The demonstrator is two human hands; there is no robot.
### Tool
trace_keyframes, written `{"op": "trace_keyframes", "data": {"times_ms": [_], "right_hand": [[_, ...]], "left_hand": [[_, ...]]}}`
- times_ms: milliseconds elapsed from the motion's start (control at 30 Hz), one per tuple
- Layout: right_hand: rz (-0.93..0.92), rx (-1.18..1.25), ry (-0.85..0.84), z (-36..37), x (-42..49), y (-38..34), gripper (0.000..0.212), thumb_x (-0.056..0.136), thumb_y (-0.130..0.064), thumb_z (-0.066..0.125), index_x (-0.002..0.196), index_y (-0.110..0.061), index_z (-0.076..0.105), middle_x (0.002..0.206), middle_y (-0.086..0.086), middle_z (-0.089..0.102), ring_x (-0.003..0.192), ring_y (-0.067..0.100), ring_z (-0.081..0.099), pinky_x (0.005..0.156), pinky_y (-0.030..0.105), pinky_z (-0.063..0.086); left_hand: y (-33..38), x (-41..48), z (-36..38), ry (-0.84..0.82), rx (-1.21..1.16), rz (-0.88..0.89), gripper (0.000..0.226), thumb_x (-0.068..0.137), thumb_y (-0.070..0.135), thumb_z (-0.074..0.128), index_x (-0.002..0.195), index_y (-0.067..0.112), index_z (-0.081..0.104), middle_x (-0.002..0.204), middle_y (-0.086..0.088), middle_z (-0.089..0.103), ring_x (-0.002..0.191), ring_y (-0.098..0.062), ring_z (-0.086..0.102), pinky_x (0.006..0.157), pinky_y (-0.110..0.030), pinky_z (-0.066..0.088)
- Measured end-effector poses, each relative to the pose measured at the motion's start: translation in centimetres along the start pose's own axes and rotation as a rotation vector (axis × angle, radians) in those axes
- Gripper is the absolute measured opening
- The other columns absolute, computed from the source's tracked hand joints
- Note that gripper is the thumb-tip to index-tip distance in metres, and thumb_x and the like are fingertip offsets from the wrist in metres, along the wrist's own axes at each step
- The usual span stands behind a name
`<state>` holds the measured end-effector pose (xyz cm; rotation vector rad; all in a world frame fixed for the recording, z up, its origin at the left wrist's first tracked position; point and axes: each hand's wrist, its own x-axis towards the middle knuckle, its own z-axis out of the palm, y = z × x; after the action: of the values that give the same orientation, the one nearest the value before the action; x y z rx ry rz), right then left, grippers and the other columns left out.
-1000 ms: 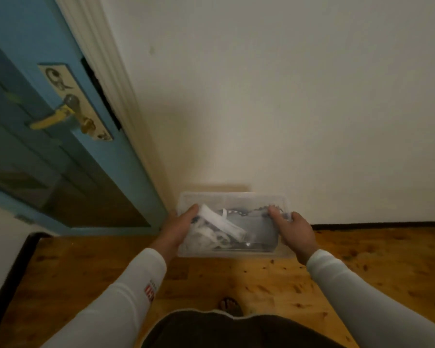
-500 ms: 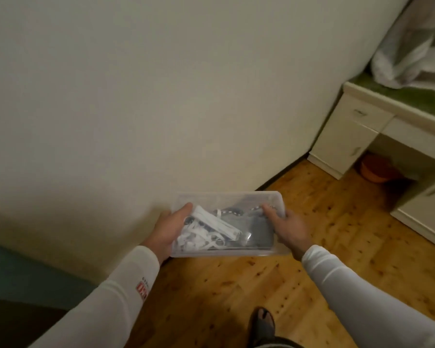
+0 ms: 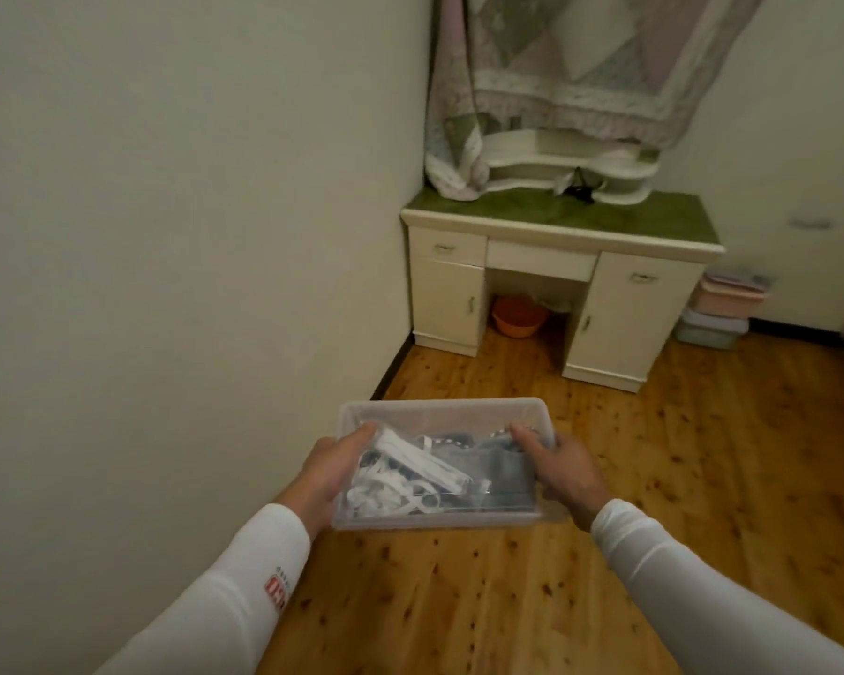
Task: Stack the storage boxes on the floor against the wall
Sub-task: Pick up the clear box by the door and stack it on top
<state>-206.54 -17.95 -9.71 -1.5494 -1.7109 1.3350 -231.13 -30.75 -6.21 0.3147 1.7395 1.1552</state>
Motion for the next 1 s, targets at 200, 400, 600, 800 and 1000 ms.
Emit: {"op": "trace_keyframes", "data": {"times_ms": [200, 400, 600, 800, 1000], "right_hand": [[0.079, 0.022, 0.147, -10.7, 5.3, 3.1, 0.044, 0.082, -0.067, 0.056, 0.105, -0.030, 0.057, 0.098, -0.003, 0.067, 0.081, 0.016, 0.064, 0.075, 0.041, 0.059], [0.154, 0.094, 0.266, -20.3, 9.2, 6.2, 0.042, 0.082, -0.064, 0.060, 0.102, -0.028, 0.063, 0.099, 0.000, 0.070, 0.086, 0.020, 0.067, 0.078, 0.044, 0.059], [0.222, 0.153, 0.350, -27.3, 12.6, 8.5, 0.035, 0.079, -0.065, 0.063, 0.089, -0.031, 0.063, 0.097, -0.003, 0.070, 0.085, 0.019, 0.067, 0.080, 0.045, 0.059], [0.307, 0.168, 0.446, -32.0, 16.9, 10.1, 0.045, 0.076, -0.068, 0.064, 0.096, -0.028, 0.063, 0.094, -0.002, 0.070, 0.085, 0.022, 0.068, 0.079, 0.047, 0.059], [0.359, 0.137, 0.530, -36.9, 22.8, 9.8, 0.030, 0.085, -0.058, 0.062, 0.087, -0.028, 0.061, 0.092, 0.000, 0.067, 0.080, 0.019, 0.065, 0.074, 0.040, 0.057]], "left_hand": [[4.3, 5.0, 12.9, -0.187, 0.035, 0.005, 0.041, 0.090, 0.041, 0.065, 0.115, 0.009, 0.064, 0.090, -0.016, 0.077, 0.079, -0.034, 0.075, 0.055, -0.038, 0.058], [7.2, 8.2, 24.9, -0.344, 0.075, 0.007, 0.037, 0.091, 0.039, 0.064, 0.114, 0.009, 0.065, 0.092, -0.018, 0.076, 0.080, -0.034, 0.075, 0.053, -0.038, 0.058], [9.5, 10.5, 34.0, -0.453, 0.133, 0.019, 0.034, 0.091, 0.035, 0.066, 0.112, 0.008, 0.066, 0.091, -0.018, 0.077, 0.079, -0.034, 0.075, 0.054, -0.037, 0.058], [11.9, 15.0, 41.9, -0.527, 0.195, -0.010, 0.039, 0.090, 0.040, 0.064, 0.116, 0.010, 0.064, 0.095, -0.017, 0.076, 0.083, -0.035, 0.075, 0.057, -0.039, 0.059], [15.5, 20.7, 50.3, -0.626, 0.239, -0.031, 0.040, 0.091, 0.040, 0.063, 0.118, 0.009, 0.064, 0.097, -0.018, 0.076, 0.085, -0.036, 0.074, 0.062, -0.041, 0.059]]}}
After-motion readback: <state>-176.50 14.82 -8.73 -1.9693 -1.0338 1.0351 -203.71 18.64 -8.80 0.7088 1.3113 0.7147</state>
